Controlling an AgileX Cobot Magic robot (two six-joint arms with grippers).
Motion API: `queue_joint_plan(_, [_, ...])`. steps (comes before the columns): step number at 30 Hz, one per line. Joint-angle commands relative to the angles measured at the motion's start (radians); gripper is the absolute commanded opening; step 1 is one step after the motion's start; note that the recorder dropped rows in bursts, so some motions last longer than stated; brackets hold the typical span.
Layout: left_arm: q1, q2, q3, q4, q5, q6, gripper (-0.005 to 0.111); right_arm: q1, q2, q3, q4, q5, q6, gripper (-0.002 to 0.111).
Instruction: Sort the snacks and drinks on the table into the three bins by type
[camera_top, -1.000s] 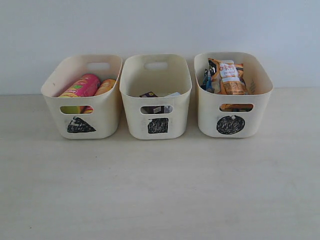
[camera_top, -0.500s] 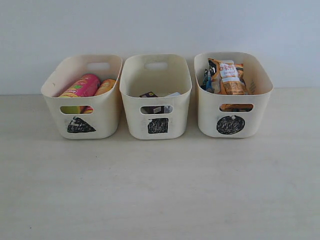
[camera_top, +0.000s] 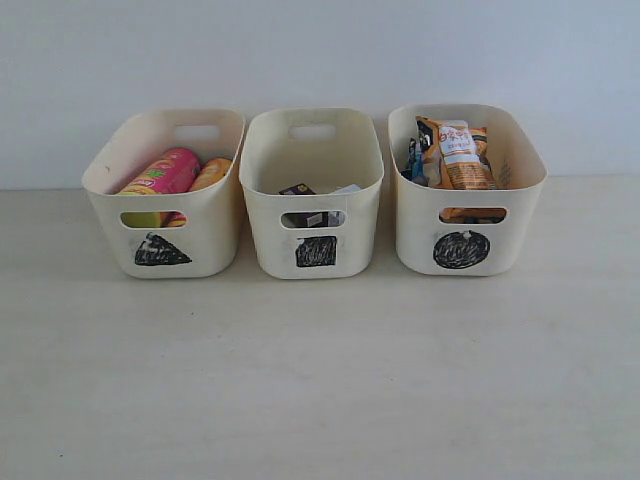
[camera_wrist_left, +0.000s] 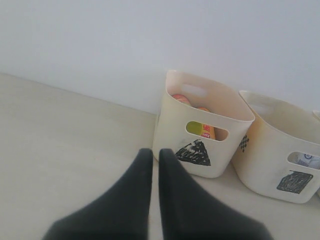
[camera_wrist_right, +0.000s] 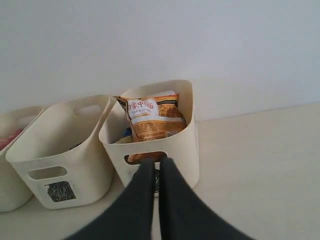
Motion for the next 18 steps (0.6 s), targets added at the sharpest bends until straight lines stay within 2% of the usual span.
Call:
queue_joint_plan(1, [0.006,-0.004,0.004,-0.008,-0.001,0.006,0.004,0.008,-0.075,0.076,-0.001,-0.075,-0.01,0.0])
queue_joint_plan(12, [0.006,-0.004,0.004,-0.008,-0.001,0.006,0.004,0.008,-0.368,0.308,-0.012,-0.327,0.085,0.0])
queue_joint_plan(14, [0.006,-0.004,0.004,-0.008,-0.001,0.006,0.004,0.008,-0.417,0.309,-0.012,-0.342,0.091,0.0])
queue_joint_plan(18, [0.006,-0.004,0.004,-0.008,-0.001,0.013,0.004,0.008,-0.459,0.309,-0.046,-0.249,0.058,0.0])
